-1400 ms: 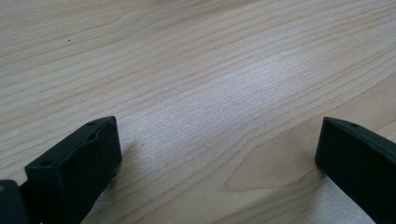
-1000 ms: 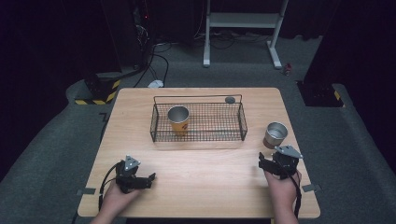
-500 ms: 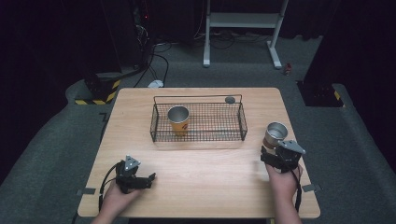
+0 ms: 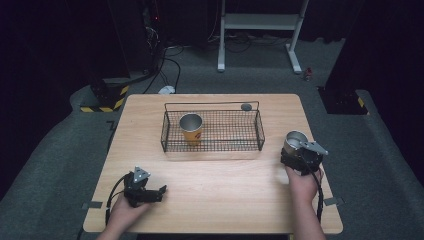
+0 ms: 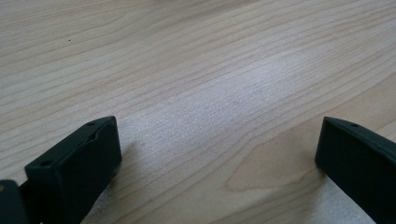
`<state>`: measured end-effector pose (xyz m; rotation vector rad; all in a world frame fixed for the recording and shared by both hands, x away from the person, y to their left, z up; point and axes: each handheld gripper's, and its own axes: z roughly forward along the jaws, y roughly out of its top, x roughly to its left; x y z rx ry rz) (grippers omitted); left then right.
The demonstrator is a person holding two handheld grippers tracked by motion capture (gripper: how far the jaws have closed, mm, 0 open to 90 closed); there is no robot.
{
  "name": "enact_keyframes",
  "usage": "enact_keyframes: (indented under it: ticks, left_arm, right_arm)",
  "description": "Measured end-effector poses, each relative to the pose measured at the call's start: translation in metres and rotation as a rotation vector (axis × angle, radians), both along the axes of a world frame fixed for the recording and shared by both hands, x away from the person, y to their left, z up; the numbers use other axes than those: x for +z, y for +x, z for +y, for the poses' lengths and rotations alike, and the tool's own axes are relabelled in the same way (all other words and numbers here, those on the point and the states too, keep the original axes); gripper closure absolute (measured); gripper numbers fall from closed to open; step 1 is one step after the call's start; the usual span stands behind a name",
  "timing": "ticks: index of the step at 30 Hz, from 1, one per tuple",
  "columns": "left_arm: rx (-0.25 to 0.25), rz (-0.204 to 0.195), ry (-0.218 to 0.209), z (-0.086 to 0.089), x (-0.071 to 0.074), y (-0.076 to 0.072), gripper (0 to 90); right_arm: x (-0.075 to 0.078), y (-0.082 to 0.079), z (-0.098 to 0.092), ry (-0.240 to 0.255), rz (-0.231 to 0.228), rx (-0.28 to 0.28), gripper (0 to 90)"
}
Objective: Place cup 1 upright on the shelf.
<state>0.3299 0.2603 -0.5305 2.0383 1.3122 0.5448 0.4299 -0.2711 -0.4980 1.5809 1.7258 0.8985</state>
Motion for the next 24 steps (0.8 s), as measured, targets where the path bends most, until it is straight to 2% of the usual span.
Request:
enact_keyframes:
  ticks: [5, 11, 19, 24]
  left_arm:
    - [0.0, 0.0, 0.0, 0.0, 0.0, 0.0, 0.6]
    - [-0.001, 0.0, 0.0, 0.0, 0.0, 0.0, 0.6]
    - [-0.003, 0.0, 0.0, 0.0, 0.0, 0.001, 0.6]
    - [-0.002, 0.0, 0.0, 0.0, 0.0, 0.001, 0.6]
  right_arm:
    - [-0.002, 0.006, -0.002, -0.009, 0.007, -0.004, 10.0]
    - [-0.002, 0.015, -0.005, 0.01, -0.025, -0.008, 10.2]
    - [-0.001, 0.018, -0.005, 0.006, -0.038, 0.001, 13.0]
    - [-0.001, 0.02, -0.004, 0.02, -0.045, -0.002, 14.3]
